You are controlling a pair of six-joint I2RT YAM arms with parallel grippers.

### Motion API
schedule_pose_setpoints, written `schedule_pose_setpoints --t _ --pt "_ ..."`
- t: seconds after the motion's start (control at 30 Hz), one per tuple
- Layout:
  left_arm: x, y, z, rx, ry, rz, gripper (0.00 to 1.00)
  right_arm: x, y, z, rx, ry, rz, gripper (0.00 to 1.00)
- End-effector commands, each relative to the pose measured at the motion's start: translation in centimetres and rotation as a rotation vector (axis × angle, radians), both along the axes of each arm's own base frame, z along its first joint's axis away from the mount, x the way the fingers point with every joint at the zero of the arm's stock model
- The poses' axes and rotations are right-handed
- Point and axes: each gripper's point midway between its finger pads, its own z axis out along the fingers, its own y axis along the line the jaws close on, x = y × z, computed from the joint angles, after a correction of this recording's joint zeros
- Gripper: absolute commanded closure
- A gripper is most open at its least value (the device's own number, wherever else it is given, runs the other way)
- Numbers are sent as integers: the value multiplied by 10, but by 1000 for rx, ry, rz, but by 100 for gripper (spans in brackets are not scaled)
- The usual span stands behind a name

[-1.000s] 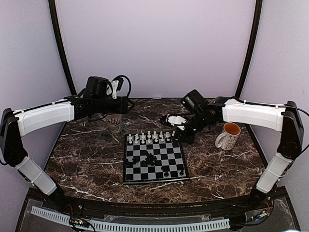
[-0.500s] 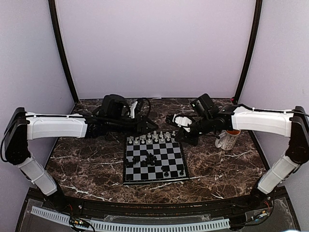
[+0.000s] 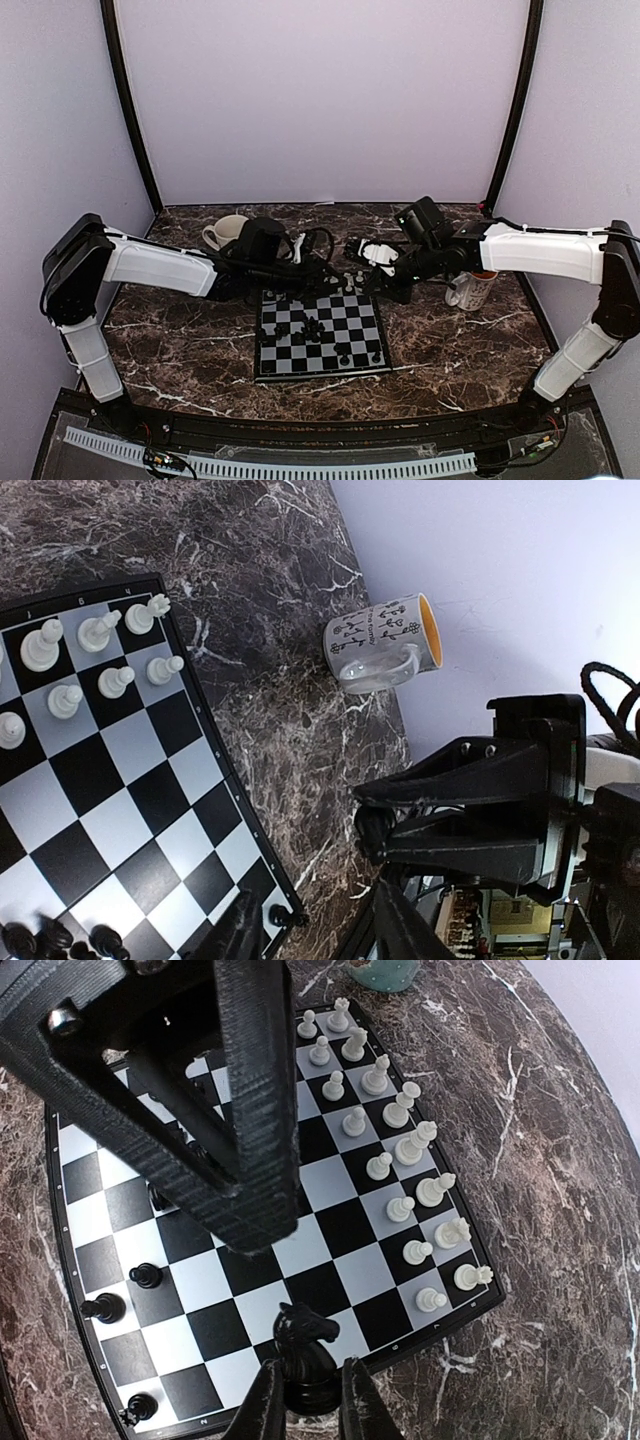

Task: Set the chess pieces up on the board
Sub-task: Pass from the right arm to the left

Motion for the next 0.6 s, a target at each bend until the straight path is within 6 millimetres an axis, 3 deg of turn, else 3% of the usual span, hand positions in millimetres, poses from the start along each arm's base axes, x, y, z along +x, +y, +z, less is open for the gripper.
schedule_pose_setpoints --t 0.0,0.17,0.57 --pt "3 -17 27 -101 -35 -24 61 -1 3 11 42 -29 21 85" --pt "6 -26 27 -116 -24 -43 62 -1 3 9 38 -23 22 84" --pt "-2 -38 19 -125 6 -89 75 0 2 5 28 -20 21 84"
